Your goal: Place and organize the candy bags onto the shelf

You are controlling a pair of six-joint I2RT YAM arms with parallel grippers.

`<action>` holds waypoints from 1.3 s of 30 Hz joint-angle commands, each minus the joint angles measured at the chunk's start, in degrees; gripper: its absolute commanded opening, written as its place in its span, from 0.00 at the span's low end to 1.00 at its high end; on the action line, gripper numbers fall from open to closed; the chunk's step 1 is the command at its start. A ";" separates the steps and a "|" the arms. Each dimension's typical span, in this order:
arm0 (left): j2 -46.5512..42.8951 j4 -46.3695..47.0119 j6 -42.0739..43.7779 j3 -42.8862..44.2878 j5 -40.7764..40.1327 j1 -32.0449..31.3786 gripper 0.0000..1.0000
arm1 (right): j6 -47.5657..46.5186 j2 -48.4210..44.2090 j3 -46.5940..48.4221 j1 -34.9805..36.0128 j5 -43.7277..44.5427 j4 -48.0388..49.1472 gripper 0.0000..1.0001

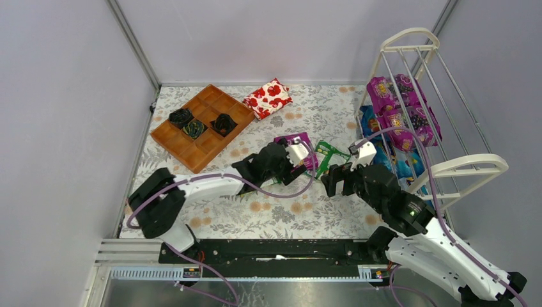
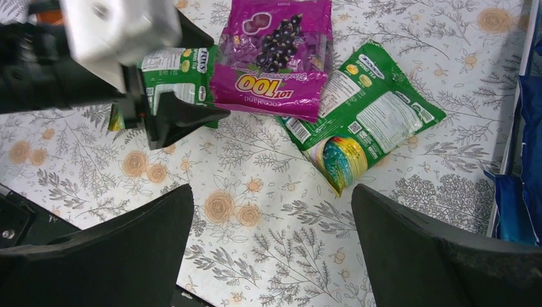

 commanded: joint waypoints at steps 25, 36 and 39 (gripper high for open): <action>0.88 11.89 -0.54 -3.86 -9.92 1.48 0.09 | 4.59 5.33 0.40 0.12 1.96 2.76 1.00; -10.02 8.23 -24.56 -8.35 -6.08 2.72 0.09 | 12.68 18.05 3.39 -0.07 4.26 7.50 1.00; -11.08 5.83 -28.74 -8.19 -5.40 4.17 0.10 | 15.42 23.24 7.66 -1.89 3.11 7.56 1.00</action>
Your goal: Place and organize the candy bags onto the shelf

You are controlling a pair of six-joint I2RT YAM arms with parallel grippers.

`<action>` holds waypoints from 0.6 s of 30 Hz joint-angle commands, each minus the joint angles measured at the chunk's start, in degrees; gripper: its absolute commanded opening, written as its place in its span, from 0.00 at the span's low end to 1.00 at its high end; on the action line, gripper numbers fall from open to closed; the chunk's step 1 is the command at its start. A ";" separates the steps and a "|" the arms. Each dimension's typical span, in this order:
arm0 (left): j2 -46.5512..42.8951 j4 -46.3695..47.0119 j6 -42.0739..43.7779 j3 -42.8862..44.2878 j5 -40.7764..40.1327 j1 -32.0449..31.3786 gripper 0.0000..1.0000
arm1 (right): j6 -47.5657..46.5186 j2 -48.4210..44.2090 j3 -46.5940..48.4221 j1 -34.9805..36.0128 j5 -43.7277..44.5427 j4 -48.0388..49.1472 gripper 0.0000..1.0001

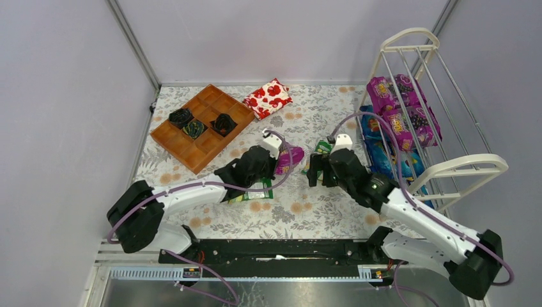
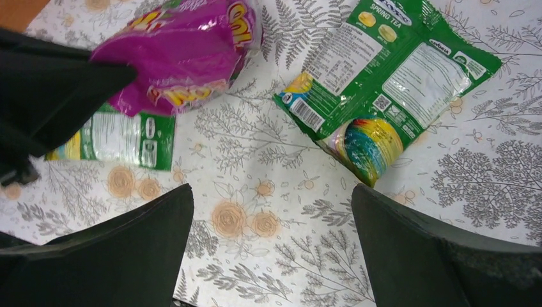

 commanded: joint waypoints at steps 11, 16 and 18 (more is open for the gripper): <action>-2.68 2.84 -19.43 0.71 12.61 4.24 0.09 | 25.74 27.50 23.57 -13.19 -19.98 0.74 1.00; -0.75 5.02 -23.55 1.36 16.82 4.61 0.09 | 32.54 34.09 20.49 -10.19 -21.03 6.45 1.00; -0.10 5.95 -24.47 1.62 18.01 4.75 0.09 | 35.42 34.76 17.88 -8.52 -18.82 9.21 1.00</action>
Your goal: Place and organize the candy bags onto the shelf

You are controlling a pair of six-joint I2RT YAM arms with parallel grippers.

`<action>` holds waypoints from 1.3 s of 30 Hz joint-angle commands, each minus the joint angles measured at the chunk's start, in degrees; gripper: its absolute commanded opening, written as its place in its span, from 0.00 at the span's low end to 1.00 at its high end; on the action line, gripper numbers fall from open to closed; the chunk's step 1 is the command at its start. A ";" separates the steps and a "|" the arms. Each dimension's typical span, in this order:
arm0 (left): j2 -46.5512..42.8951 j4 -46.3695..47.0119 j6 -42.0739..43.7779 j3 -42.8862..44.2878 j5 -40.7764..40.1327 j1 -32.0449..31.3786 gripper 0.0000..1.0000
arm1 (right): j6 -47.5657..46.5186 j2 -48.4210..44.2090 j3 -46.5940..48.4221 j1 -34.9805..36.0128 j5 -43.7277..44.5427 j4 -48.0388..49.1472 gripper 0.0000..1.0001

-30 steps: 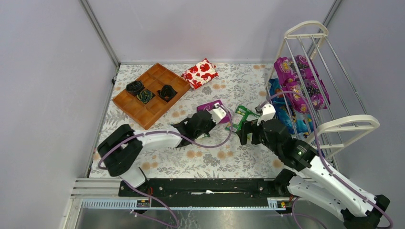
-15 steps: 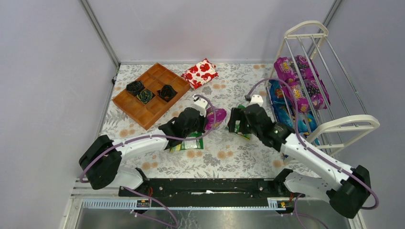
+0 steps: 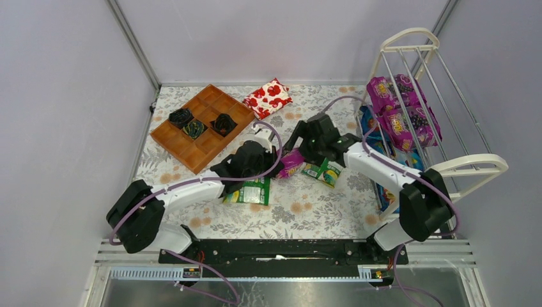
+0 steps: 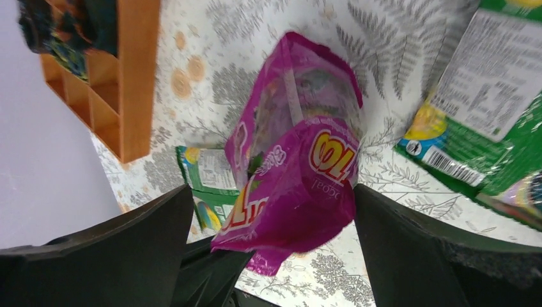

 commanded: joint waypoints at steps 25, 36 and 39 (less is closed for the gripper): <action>2.18 8.96 -8.64 5.19 14.92 0.97 0.30 | 11.85 2.97 -18.95 5.79 2.82 33.48 0.86; -12.27 -2.49 0.30 3.26 7.23 1.32 0.74 | 8.91 1.58 -21.50 5.79 2.01 37.11 0.57; -18.80 -6.35 3.29 3.32 2.82 1.45 0.84 | 7.73 0.56 -21.84 5.79 2.14 36.86 0.56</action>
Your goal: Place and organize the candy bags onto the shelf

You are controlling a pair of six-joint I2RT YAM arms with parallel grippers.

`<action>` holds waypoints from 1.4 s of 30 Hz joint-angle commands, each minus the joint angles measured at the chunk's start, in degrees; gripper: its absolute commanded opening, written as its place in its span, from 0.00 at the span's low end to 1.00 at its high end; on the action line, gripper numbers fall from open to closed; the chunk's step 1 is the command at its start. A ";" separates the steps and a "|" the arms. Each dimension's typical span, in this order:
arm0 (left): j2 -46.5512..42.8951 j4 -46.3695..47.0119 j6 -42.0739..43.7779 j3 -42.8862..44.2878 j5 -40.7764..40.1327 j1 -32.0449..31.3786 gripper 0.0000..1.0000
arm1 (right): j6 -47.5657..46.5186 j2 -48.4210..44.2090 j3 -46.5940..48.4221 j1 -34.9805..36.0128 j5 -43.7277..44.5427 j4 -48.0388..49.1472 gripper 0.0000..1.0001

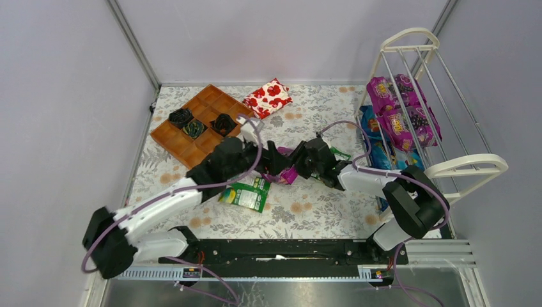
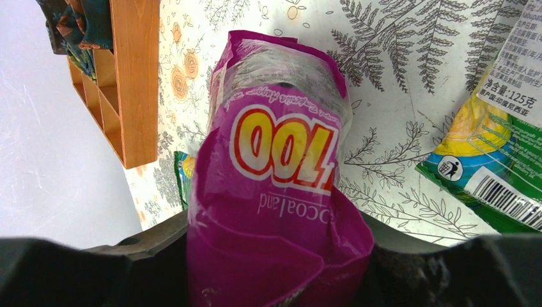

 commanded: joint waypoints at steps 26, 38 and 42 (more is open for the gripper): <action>-23.59 -12.79 27.03 8.52 -26.55 0.23 0.96 | -50.69 -30.12 28.50 0.57 4.73 -48.31 0.44; -23.78 -11.17 26.26 6.27 -25.60 0.35 0.97 | -65.53 -27.77 54.12 0.57 30.58 -80.14 0.40; -22.74 -11.09 25.91 6.27 -25.12 0.49 0.97 | -66.67 -27.71 54.08 0.57 38.21 -83.74 0.38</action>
